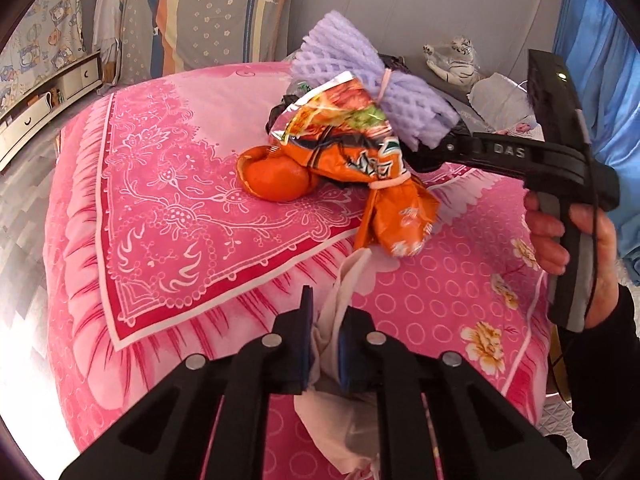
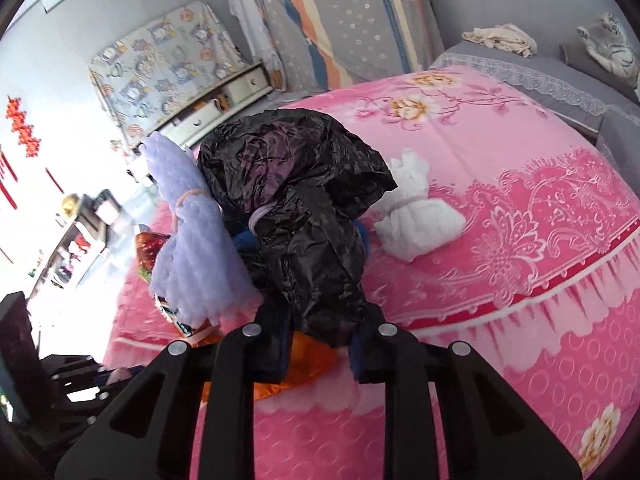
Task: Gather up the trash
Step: 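Close left tool on the beige bag while right tool grasps the black plastic bag, then carry the beige bag and black plastic bag with both tools over the yellow bin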
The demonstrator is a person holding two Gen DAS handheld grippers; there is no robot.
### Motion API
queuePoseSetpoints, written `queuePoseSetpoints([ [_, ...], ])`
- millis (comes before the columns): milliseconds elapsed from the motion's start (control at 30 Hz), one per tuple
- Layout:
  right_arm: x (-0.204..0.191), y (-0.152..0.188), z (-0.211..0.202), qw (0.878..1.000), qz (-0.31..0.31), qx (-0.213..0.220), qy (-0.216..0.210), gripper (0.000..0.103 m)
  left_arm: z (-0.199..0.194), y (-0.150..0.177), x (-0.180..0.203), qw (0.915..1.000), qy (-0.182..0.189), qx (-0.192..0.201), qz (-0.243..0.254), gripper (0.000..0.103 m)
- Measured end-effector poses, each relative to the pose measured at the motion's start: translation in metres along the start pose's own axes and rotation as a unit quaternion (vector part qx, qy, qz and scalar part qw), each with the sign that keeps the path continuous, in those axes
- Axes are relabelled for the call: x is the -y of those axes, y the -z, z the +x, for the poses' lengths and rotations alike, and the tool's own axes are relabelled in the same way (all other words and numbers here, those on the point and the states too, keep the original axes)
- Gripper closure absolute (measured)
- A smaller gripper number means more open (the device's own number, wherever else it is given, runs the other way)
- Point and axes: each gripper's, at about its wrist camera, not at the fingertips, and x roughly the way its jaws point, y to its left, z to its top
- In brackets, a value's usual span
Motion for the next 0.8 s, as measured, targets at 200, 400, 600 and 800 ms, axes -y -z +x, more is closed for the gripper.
queuePoseSetpoints([
  [200,-0.021,0.013,-0.029,1.000,-0.013,0.015,-0.017,0.083,-0.012,0.003,0.000,0.9998,0.016,0.009,-0.008,0.096],
  [400,-0.032,0.019,-0.053,0.999,-0.019,0.037,-0.016,0.083,-0.032,0.008,0.005,0.9993,0.025,0.029,-0.004,0.097],
  [600,-0.033,0.022,-0.075,0.998,-0.015,0.058,-0.009,0.083,-0.054,0.007,0.008,0.9981,0.030,0.055,0.001,0.097],
  [800,-0.031,0.024,-0.095,0.997,-0.011,0.076,-0.002,0.083,-0.080,0.003,0.014,0.9959,0.030,0.085,0.010,0.097],
])
